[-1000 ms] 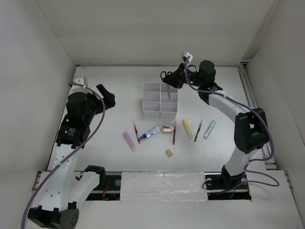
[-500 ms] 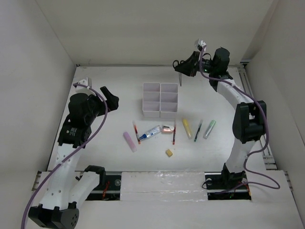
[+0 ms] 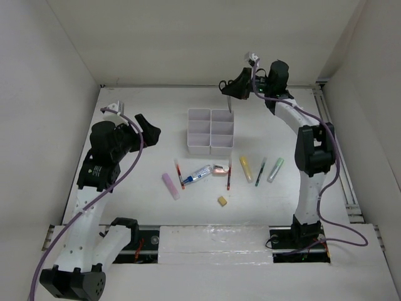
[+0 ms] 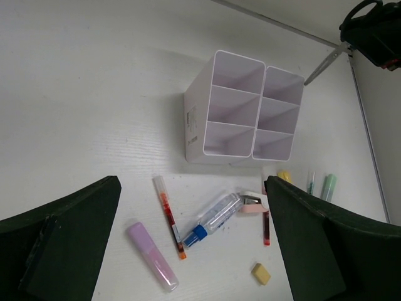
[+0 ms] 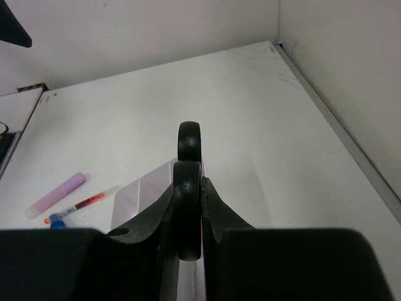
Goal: Sort the stationery into containers
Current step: Place the stationery into the container
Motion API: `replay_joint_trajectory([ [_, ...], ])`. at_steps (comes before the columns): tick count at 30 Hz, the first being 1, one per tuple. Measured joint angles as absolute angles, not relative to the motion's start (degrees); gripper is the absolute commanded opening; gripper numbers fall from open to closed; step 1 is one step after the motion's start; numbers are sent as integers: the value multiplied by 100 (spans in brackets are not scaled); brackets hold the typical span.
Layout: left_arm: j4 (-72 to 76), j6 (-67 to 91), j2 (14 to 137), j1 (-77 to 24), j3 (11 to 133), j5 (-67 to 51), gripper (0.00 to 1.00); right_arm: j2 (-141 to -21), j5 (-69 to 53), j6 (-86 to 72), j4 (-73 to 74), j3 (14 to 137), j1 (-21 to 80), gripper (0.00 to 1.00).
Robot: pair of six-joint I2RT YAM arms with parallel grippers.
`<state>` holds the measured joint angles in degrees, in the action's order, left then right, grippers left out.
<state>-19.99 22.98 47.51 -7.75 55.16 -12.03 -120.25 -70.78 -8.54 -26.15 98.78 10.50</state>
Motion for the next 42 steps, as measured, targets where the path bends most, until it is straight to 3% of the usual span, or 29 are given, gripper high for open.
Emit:
replay_joint_trajectory([
  [8, -1986, 2296, 4805, -775, 5509, -1313, 100, -12545, -7098, -854, -2602, 10020, 1100, 0],
  [19, -1968, 2255, 4856, -775, 5509, -1404, 100, -12527, -7096, -720, -2884, 9061, 1146, 30],
  [20, -1966, 2255, 4860, -775, 5507, -1415, 100, -12523, -7098, -705, -2891, 8989, 1146, 38],
  [24, -1951, 2252, 4862, -775, 5509, -1437, 100, -12440, -7098, -666, -2921, 8785, 1144, 52],
  [25, -1951, 2252, 4862, -775, 5509, -1441, 100, -12368, -7096, -655, -2928, 8722, 1140, 63],
  [26, -1951, 2252, 4862, -775, 5509, -1439, 100, -12272, -7100, -648, -2921, 8652, 1135, 67],
  [27, -1951, 2252, 4862, -775, 5509, -1439, 100, -12160, -7098, -639, -2923, 8589, 1135, 85],
  [28, -1951, 2252, 4862, -775, 5509, -1439, 100, -12027, -7094, -633, -2915, 8532, 1133, 97],
  [37, -1953, 2255, 4908, -775, 5509, -1269, 100, -10248, -6584, -600, -3055, 8121, 1177, 100],
  [40, -1981, 2276, 5083, -775, 5509, -1092, 100, -9463, -5384, -517, -2832, 7760, 1413, 100],
  [42, -2060, 2322, 5245, -775, 5509, -923, 100, -8910, -3612, -473, -2276, 7590, 1894, 100],
])
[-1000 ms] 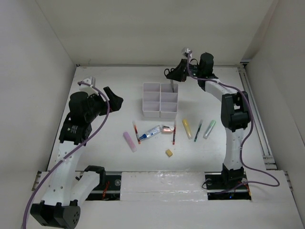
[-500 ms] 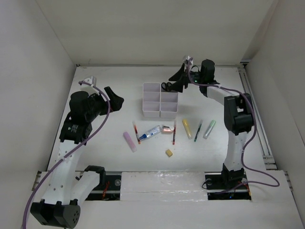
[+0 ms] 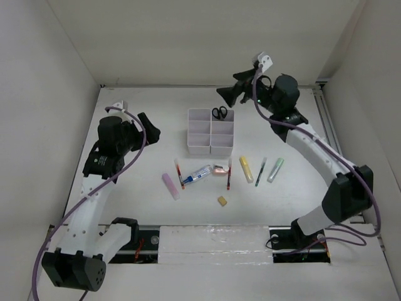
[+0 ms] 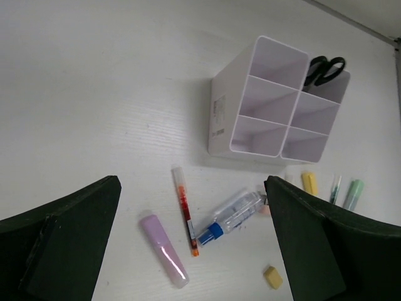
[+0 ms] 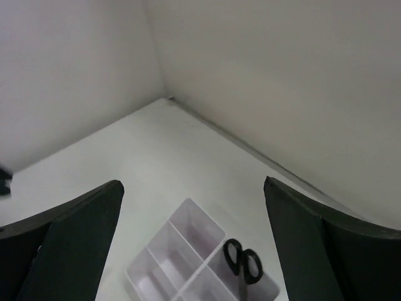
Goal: Sort the stationery into containers
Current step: Place the stationery into the container, then grab a piece of stationery with the left arm
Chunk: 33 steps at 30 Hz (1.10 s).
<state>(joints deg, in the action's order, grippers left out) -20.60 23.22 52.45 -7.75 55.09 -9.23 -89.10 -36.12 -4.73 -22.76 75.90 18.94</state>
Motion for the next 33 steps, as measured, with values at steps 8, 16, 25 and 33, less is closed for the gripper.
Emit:
replay_joint_trajectory([
  [8, -2609, 3168, 5496, -1157, 5408, -95, 100, -7762, 1966, -961, -211, 7275, 4595, 100],
  [16, -2613, 3944, 5148, -1249, 4456, 3, 100, -6632, 2834, -1398, 255, 6053, 4873, 100],
  [25, -2526, 4477, 5011, -1249, 3533, -5, 100, -6455, 3026, -1796, 792, 6045, 5146, 100],
  [33, -2373, 4703, 5352, -1249, 3444, 176, 100, -6532, 2934, -1911, 856, 5983, 5146, 100],
])
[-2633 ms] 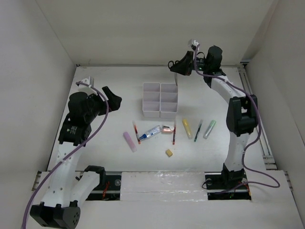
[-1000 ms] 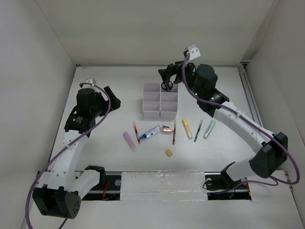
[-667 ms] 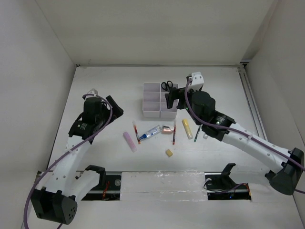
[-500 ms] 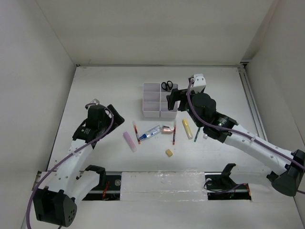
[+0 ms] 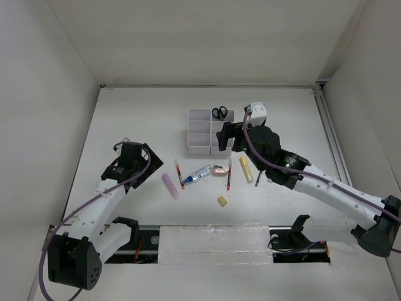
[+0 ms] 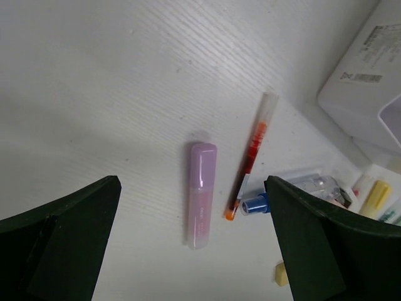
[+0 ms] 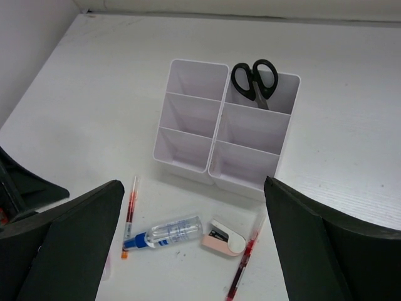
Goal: Sort the stationery into containers
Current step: Grab a piece of stationery with the left arm
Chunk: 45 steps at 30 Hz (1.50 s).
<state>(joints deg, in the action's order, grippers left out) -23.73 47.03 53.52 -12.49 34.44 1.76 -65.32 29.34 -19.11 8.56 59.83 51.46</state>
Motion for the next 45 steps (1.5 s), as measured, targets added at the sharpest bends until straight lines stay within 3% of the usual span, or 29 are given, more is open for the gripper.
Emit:
replay_joint_trajectory([
  [3, -2928, 4676, 5658, -1253, 4104, 585, 100, -6720, 2886, -1935, 867, 5996, 5146, 100],
  [8, -3249, 4410, 6667, -1253, 6600, 1264, 100, -6965, 2827, -1953, 1000, 6064, 5146, 100],
  [12, -3162, 4329, 7087, -1253, 7376, 1610, 100, -6949, 2810, -1955, 1111, 6156, 5146, 100],
  [16, -3293, 4637, 7096, -1686, 7037, 2049, 100, -6807, 2821, -1959, 1227, 6176, 5146, 100],
  [21, -3710, 5887, 7218, -4064, 6486, 2602, 100, -6427, 2873, -1973, 1415, 6176, 5133, 100],
  [23, -3828, 6335, 7212, -4442, 6134, 2639, 100, -6235, 2882, -1975, 1494, 6176, 5129, 100],
  [32, -4154, 7767, 6709, -4652, 4740, 2862, 100, -5352, 2740, -1975, 1540, 5826, 5129, 100],
  [45, -3645, 8165, 7210, -4652, 3785, 2545, 100, -5651, 2399, -1997, 1494, 5616, 5127, 100],
])
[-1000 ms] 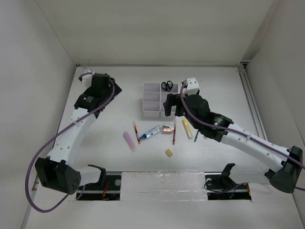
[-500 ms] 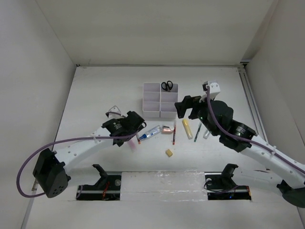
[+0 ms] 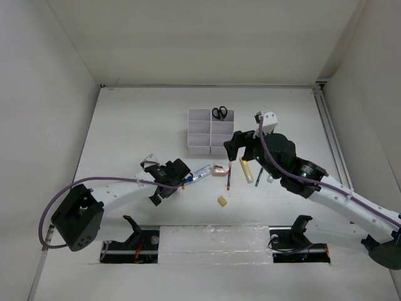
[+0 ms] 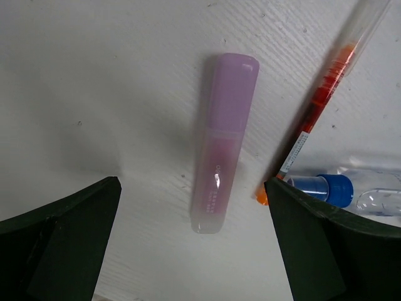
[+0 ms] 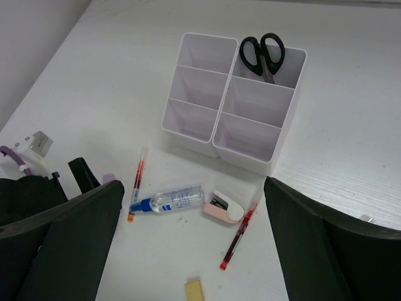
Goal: Sort the stationery into containers
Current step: Grab a piece of stationery with the left arm
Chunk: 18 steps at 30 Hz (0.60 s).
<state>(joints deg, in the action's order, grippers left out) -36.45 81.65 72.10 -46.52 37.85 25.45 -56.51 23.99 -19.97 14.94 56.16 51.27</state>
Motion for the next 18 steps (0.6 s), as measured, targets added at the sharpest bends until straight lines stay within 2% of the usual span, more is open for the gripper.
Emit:
replay_joint_trajectory([
  [12, -3907, 8200, 8353, -4716, 4305, 2637, 93, -5568, 2394, -2060, 1328, 5415, 5096, 100],
  [16, -3900, 8208, 8361, -4716, 4309, 2635, 69, -5548, 2397, -2062, 1291, 5413, 5089, 100],
  [17, -3883, 8206, 8361, -4716, 4303, 2633, 59, -5548, 2397, -2062, 1286, 5413, 5089, 100],
  [18, -3863, 8191, 8346, -4716, 4285, 2641, 53, -5548, 2397, -2062, 1284, 5413, 5089, 100],
])
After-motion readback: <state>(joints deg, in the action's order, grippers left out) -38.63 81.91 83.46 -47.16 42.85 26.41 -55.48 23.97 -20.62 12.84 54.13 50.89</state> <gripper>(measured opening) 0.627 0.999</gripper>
